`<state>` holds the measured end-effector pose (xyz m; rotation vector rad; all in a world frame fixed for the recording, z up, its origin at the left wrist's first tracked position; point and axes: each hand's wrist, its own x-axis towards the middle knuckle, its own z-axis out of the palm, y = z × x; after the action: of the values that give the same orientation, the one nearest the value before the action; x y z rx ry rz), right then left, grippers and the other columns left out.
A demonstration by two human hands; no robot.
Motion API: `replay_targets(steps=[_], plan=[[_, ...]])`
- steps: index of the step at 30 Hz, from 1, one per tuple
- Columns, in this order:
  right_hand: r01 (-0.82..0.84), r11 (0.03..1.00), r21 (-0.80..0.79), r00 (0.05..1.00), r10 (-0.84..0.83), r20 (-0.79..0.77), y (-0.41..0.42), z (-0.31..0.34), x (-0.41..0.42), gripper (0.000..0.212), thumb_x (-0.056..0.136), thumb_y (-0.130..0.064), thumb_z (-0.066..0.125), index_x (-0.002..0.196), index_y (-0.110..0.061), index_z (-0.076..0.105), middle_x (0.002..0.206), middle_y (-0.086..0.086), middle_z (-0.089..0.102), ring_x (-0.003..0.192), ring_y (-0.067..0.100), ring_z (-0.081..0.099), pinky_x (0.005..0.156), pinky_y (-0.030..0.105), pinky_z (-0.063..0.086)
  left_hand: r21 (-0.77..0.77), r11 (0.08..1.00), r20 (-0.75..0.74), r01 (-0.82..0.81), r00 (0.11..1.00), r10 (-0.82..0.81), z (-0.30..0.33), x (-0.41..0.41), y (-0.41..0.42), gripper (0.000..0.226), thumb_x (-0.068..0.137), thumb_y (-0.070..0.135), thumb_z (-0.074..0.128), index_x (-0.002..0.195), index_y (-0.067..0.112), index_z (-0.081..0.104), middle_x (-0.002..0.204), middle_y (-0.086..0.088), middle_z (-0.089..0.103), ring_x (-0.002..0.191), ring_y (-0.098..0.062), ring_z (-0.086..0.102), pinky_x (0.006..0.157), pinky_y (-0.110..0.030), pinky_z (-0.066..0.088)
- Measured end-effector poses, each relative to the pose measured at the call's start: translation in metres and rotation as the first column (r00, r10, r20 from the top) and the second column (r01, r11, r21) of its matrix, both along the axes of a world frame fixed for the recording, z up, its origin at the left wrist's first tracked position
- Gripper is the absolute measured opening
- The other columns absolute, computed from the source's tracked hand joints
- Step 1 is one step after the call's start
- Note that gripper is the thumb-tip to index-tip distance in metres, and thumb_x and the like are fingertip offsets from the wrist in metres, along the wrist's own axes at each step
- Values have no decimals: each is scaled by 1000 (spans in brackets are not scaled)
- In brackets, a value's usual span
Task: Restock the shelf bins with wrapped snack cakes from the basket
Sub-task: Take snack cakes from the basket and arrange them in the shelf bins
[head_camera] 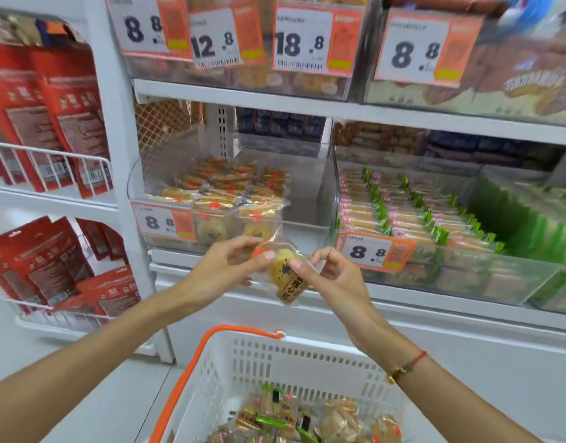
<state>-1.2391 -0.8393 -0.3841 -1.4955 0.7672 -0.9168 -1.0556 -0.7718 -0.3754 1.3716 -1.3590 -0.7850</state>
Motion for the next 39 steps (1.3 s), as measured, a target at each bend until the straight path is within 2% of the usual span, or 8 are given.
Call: replay_targets(steps=[5, 11, 17, 23, 27, 29, 35, 39], plan=[[47, 894, -446, 999, -50, 4, -11, 41, 17, 28, 79, -14, 77, 98, -15, 56, 97, 2, 64, 91, 9, 60, 75, 16, 43, -254, 965, 220, 69, 975, -12, 56, 14, -12, 30, 79, 25, 66, 108, 31, 63, 102, 19, 69, 94, 3, 64, 78, -13, 50], [22, 715, -699, 958, -216, -190, -46, 76, 49, 36, 87, -21, 65, 121, -27, 52, 103, -9, 65, 95, 10, 61, 77, 27, 49, -310, 950, 411, -40, 895, 172, 90, 34, -44, 23, 89, 25, 66, 111, 28, 62, 104, 15, 66, 95, -2, 62, 84, -25, 50], [-274, 791, -548, 794, -136, -592, -71, 70, 74, 28, 88, -33, 60, 115, -27, 54, 104, -1, 67, 95, 24, 64, 87, 45, 52, -146, 984, 667, -97, 725, 171, 79, 52, -51, 21, 90, 29, 64, 111, 32, 64, 93, 19, 61, 80, -5, 52, 84, -36, 44], [-477, 805, -352, 646, 49, -762, -75, 87, 74, 22, 92, -37, 54, 93, -16, 62, 86, 1, 62, 78, 19, 57, 74, 34, 48, -10, 993, 791, -119, 607, 80, 85, 49, -50, 23, 90, 34, 64, 112, 39, 64, 100, 10, 66, 83, -9, 56, 77, -33, 42], [-344, 923, -172, 754, 162, -636, -90, 95, 76, 31, 95, -7, 37, 102, -20, 63, 118, 7, 60, 100, 22, 61, 94, 37, 51, 53, 995, 829, -86, 560, 4, 95, 52, -52, 28, 91, 31, 63, 118, 35, 63, 109, 16, 60, 97, -9, 53, 87, -31, 39], [-275, 944, -181, 800, 121, -587, -101, 97, 81, 39, 97, -4, 31, 110, -18, 65, 123, 4, 57, 97, 18, 62, 87, 31, 54, 95, 994, 799, -48, 599, -48, 99, 57, -51, 29, 90, 26, 65, 118, 29, 63, 115, 14, 61, 103, -8, 53, 89, -28, 38], [-443, 860, -251, 521, 19, -854, -114, 97, 105, 21, 93, -16, 60, 111, -9, 67, 100, 9, 65, 80, 16, 63, 61, 19, 55, 164, 986, 781, -38, 615, -106, 105, 65, -52, 31, 90, 24, 64, 121, 27, 61, 121, 9, 58, 112, -12, 52, 97, -32, 39], [-431, 866, -254, 515, 5, -857, -115, 95, 114, 13, 90, -8, 63, 100, -9, 70, 96, 14, 68, 72, 15, 65, 60, 20, 56, 121, 989, 842, -87, 536, -56, 105, 62, -52, 34, 91, 28, 63, 125, 30, 59, 127, 8, 58, 116, -15, 52, 98, -36, 40]])
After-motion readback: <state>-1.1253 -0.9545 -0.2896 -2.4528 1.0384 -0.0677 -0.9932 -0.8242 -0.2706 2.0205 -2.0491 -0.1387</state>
